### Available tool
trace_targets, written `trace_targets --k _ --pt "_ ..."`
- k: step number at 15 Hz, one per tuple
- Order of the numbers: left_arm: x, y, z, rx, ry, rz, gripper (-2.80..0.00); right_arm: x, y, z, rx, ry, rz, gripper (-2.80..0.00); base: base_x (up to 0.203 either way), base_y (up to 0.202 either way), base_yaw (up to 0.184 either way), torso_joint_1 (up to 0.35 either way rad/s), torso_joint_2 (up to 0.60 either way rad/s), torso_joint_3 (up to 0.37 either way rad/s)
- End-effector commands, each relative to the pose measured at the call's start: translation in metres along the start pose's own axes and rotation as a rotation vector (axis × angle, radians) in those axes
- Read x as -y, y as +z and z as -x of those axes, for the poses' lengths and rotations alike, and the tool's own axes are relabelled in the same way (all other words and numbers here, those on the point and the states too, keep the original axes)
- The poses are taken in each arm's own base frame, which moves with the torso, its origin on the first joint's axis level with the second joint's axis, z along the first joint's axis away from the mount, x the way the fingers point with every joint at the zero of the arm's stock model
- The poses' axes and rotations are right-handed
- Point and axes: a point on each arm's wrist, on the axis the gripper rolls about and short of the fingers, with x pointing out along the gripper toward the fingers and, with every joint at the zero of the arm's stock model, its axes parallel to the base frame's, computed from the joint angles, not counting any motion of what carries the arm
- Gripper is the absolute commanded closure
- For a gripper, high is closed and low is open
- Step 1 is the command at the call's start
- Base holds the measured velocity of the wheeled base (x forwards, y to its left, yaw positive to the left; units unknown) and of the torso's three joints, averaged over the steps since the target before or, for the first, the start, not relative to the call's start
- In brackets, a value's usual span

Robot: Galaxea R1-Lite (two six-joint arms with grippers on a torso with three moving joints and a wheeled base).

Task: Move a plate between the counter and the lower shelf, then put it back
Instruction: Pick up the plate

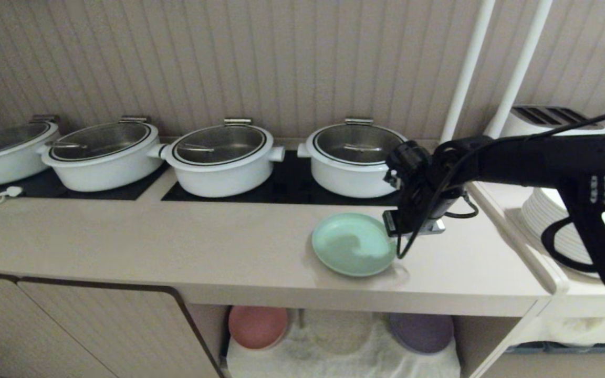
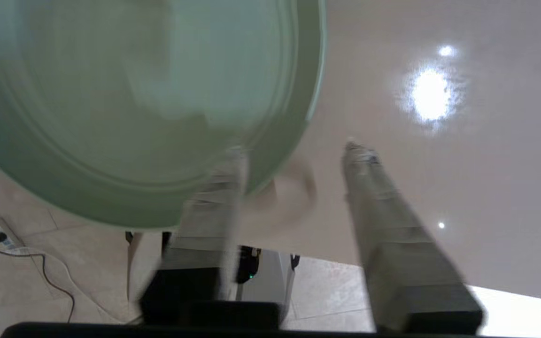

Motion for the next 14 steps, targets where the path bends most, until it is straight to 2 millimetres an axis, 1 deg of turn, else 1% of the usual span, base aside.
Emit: trace_targets --k 1,9,14 --pt "0.000 0.000 0.000 0.000 0.000 0.000 0.00 0.000 0.000 -0.002 -0.005 -0.001 0.003 -2.80 0.000 0.000 0.000 0.000 0.00 0.000" --pt "0.000 0.000 0.000 0.000 0.000 0.000 0.00 -0.003 0.002 -0.029 0.015 0.003 -0.003 -2.80 0.000 0.000 0.000 0.000 0.00 0.000" --pt "0.000 0.000 0.000 0.000 0.000 0.000 0.00 -0.005 0.003 -0.040 0.023 0.010 -0.006 -2.80 0.000 0.000 0.000 0.000 0.00 0.000"
